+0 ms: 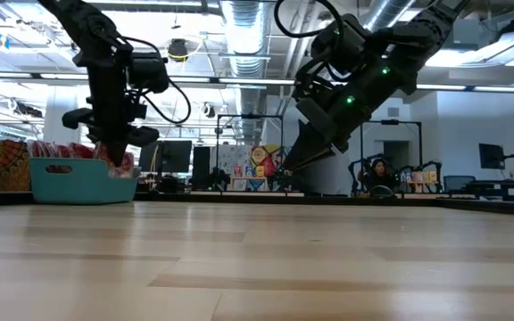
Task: Sort popcorn bags into baskets
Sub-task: Put the red popcorn bag in the blue bin
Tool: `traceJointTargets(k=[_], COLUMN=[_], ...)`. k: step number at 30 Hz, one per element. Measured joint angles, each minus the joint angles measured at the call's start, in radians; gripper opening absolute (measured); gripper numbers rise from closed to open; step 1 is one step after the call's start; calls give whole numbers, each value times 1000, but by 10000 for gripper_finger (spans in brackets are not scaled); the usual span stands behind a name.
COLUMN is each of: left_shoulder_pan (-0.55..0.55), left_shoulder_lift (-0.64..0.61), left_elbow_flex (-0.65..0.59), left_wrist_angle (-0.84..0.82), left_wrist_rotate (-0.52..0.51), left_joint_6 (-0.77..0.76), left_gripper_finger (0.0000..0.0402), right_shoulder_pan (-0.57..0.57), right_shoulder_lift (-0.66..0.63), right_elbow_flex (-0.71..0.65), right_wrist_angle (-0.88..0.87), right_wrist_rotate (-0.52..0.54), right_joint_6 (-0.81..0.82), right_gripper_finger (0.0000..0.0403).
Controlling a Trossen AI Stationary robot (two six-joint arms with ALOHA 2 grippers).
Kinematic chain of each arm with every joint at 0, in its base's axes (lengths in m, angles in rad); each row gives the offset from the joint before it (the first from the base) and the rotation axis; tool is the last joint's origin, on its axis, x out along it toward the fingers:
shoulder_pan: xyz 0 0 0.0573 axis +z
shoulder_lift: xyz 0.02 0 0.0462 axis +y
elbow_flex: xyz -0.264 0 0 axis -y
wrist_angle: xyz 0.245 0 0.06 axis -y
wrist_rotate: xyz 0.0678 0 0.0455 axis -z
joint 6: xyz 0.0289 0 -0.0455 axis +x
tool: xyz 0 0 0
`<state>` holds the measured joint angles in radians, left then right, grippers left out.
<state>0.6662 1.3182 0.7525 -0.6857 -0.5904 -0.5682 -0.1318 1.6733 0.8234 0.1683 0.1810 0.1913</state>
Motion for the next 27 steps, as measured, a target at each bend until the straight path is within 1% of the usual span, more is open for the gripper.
traceJointTargets(k=[4,6,9,11,13,18,20,24,27], left_shoulder_pan=[-5,-5,-5,-5,-5,-5,0,16,28], left_shoulder_lift=[-21,-46,-96,-121,-135,-122,-105,-56,-31], left_elbow_flex=[-1,-1,-1,-1,-1,-1,-1,-1,-1], left_wrist_angle=[-7,-39,-114,-131,-115,18,65,73,59], left_wrist_rotate=[-12,-32,-76,-76,-66,-36,-27,-8,50], left_joint_6=[33,35,-14,-26,3,108,134,133,136], left_gripper_finger=[28,28,28,28,28,28,28,28,36], right_shoulder_pan=[-2,-2,-1,-1,-1,-8,-9,-6,-3], right_shoulder_lift=[0,0,0,0,0,0,0,0,0], right_elbow_flex=[0,0,0,0,0,0,0,0,0], right_wrist_angle=[1,1,-1,-1,4,50,61,63,59], right_wrist_rotate=[0,0,-1,-1,-1,-5,-24,-52,-56], right_joint_6=[4,11,15,19,21,21,21,26,44], right_gripper_finger=[126,126,126,126,128,135,138,144,150])
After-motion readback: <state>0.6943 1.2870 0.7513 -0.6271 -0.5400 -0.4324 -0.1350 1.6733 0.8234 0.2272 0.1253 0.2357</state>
